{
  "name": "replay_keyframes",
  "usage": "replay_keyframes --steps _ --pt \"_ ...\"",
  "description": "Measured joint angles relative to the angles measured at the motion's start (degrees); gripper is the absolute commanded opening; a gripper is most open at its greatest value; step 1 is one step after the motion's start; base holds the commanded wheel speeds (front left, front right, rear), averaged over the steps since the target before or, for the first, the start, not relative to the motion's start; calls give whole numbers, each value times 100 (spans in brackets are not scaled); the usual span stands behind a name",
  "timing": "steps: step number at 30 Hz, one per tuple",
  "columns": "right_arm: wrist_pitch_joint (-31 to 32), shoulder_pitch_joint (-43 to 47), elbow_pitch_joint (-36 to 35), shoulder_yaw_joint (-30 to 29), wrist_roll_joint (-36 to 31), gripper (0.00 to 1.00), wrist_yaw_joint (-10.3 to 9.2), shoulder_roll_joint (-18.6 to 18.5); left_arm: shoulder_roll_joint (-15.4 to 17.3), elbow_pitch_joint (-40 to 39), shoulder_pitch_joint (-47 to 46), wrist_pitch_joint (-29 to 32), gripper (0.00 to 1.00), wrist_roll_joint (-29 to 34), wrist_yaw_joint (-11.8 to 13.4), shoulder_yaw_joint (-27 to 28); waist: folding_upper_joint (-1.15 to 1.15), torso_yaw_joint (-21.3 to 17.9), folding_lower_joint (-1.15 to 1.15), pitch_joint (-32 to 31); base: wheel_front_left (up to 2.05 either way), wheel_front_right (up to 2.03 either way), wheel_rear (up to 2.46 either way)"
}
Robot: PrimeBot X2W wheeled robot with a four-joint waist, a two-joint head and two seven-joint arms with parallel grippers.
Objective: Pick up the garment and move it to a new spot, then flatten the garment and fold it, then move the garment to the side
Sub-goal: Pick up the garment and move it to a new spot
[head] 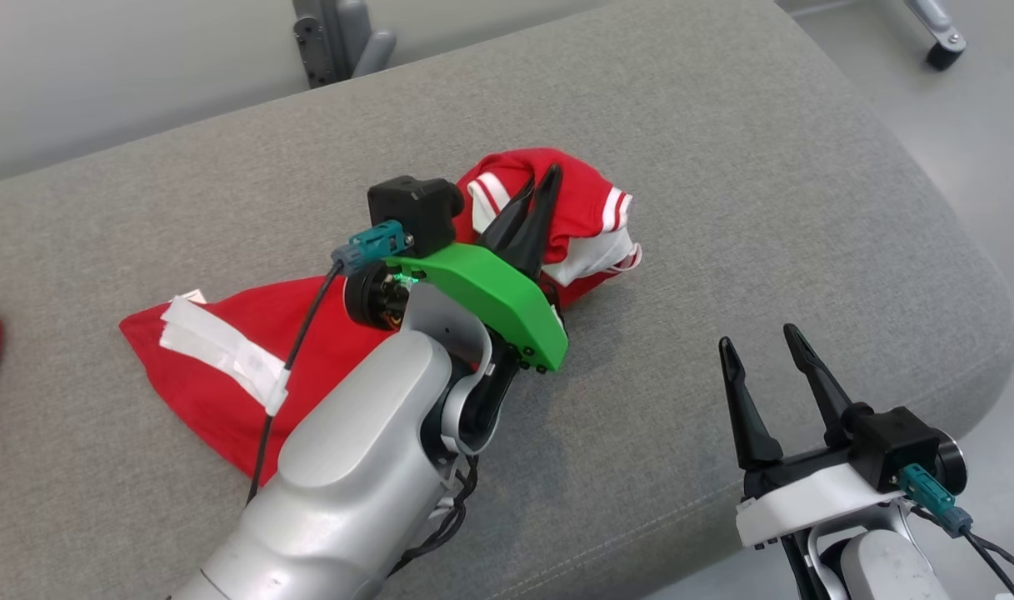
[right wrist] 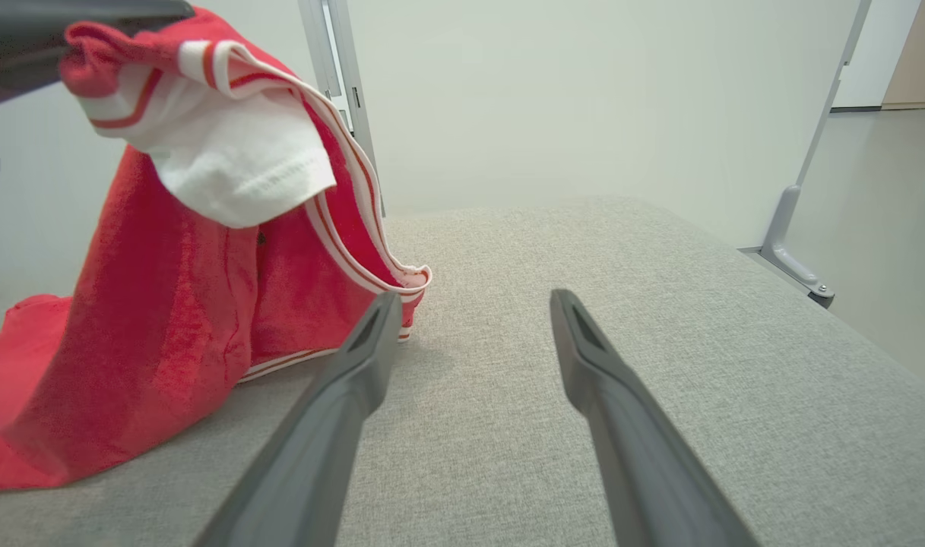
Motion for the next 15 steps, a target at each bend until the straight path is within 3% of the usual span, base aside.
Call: replay_keyframes --steps 5,9,10,11,12,13,15 --pt "0 -29 -13 18 51 100 0 -2 -3 1140 -83 -297 0 -65 10 -386 0 -223 0 153 0 0 0" --pt "0 -60 -20 36 94 100 0 0 5 1944 -94 -491 0 -171 -182 -603 0 -317 0 297 0 0 0" --pt "0 -63 -24 36 116 100 0 0 7 2053 -88 -517 18 -250 -252 -644 0 -330 0 329 0 0 0" --pt "0 -64 -23 30 123 100 0 0 8 2117 -77 -538 44 -417 -348 -668 0 -338 0 360 0 0 0" --pt "0 -66 -22 18 126 100 0 -1 5 2157 -74 -557 81 -554 -421 -704 0 -338 0 387 0 0 0" --pt "0 -73 -20 9 130 100 0 0 5 2195 -75 -583 100 -614 -463 -756 0 -330 0 408 0 0 0" --pt "0 -92 -9 -16 130 100 0 -1 1 2207 -79 -681 100 -851 -533 -812 0 -288 0 429 0 0 0"
